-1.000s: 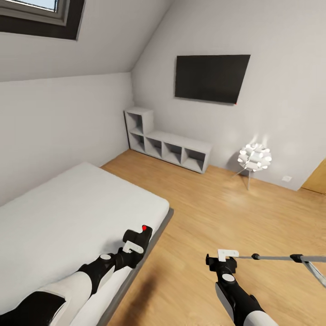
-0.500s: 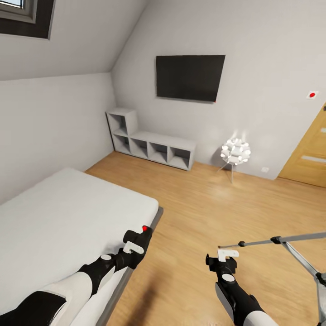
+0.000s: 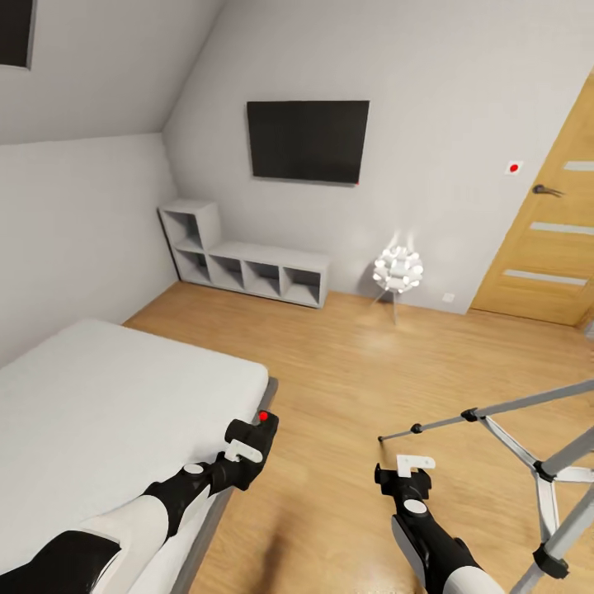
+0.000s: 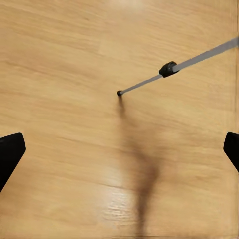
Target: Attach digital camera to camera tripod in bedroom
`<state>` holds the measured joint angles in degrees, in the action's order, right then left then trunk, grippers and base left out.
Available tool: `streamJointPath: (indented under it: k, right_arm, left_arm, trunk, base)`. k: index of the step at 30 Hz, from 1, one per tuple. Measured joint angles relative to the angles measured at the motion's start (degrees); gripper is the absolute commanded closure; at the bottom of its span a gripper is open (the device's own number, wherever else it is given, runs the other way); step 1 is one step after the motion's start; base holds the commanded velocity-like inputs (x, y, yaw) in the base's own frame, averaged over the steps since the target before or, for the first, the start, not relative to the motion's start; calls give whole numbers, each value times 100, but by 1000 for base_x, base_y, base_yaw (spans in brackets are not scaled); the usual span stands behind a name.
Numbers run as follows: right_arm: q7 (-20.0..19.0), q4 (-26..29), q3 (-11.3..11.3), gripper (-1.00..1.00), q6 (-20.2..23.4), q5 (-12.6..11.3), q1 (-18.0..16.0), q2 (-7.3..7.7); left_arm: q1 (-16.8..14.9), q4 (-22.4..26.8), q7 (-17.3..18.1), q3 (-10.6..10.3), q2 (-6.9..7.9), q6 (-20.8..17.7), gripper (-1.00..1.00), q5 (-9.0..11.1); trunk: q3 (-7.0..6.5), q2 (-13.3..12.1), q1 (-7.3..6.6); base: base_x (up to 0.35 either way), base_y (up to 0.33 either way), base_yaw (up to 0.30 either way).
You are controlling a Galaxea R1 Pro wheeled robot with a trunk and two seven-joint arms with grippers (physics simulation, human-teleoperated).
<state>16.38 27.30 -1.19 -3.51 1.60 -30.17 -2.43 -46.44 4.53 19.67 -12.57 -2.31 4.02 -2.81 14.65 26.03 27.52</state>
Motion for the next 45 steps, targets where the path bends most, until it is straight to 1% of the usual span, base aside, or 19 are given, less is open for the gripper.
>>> streamJointPath:
  k: [5,16,31,37,45]
  right_arm:
    - [-1,-6,0,-100,0,0,0,-1]
    - [0,-7,-1,-100,-1,0,0,-2]
    - [-14,-51,-8,-100,-1,-7,-1,-8]
    - [-39,-52,-8,-100,-1,-8,-1,-4]
    - [-43,-43,-9,-100,0,-8,0,-2]
  left_arm:
    - [0,0,0,0,0,0,100,0]
    - [0,1,-5,2,-4,0,100,0]
    - [1,2,-3,-2,-7,-1,100,0]
    - [0,0,-1,0,-8,-1,100,0]
    - [0,0,-6,-2,-8,-1,100,0]
  trunk:
    - [0,0,0]
    - [0,-1,1]
    - [0,0,-1]
    - [0,0,0]
    - [0,0,-1]
  base:
    - [-76,183,-193]
    - [-46,58,-161]
    - [-26,32,-20]
    - [0,195,-82]
    - [0,184,-218]
